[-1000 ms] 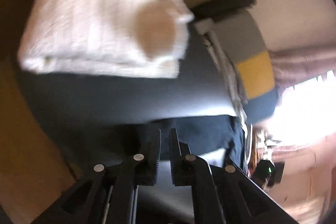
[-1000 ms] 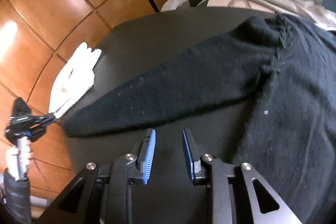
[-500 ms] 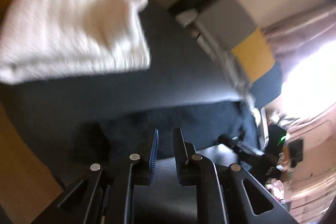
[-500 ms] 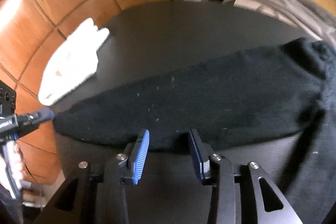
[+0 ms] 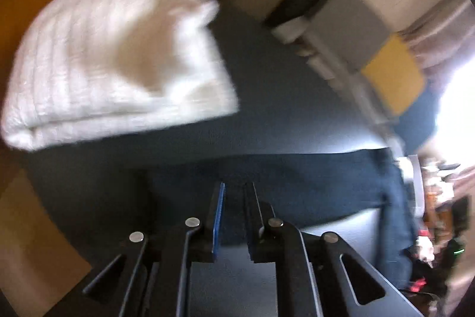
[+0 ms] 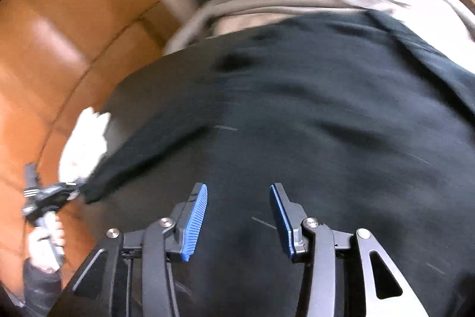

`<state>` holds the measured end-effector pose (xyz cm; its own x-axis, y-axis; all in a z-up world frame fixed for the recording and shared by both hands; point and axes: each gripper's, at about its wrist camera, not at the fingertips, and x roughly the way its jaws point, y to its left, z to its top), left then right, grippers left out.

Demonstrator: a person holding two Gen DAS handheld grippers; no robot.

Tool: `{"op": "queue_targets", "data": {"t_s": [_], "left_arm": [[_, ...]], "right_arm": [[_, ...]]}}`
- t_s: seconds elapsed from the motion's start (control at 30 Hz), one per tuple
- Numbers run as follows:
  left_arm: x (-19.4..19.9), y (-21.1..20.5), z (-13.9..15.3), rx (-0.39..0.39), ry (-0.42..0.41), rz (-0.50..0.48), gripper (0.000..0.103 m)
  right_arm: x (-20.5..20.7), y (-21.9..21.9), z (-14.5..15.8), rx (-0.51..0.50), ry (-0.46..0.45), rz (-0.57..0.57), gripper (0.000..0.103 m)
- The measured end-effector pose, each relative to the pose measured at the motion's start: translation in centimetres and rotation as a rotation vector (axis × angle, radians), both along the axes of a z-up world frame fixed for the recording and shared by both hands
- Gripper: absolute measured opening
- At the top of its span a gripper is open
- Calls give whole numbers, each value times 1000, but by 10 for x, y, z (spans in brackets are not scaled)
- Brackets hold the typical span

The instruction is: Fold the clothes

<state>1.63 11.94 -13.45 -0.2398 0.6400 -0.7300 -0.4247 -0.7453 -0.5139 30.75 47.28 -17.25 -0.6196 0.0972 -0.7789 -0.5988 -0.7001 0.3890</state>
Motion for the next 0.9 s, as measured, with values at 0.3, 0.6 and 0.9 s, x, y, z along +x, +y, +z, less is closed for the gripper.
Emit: {"op": "queue_targets", "data": {"t_s": [0.3, 0.6, 0.9], "left_arm": [[188, 179, 2, 154, -114, -655, 14], [275, 227, -25, -49, -94, -858, 14], [254, 181, -42, -99, -51, -851, 13]], "right_arm": [[132, 4, -7, -12, -35, -184, 46], [134, -33, -4, -142, -13, -4, 47], [165, -32, -9, -7, -155, -159, 48]]}}
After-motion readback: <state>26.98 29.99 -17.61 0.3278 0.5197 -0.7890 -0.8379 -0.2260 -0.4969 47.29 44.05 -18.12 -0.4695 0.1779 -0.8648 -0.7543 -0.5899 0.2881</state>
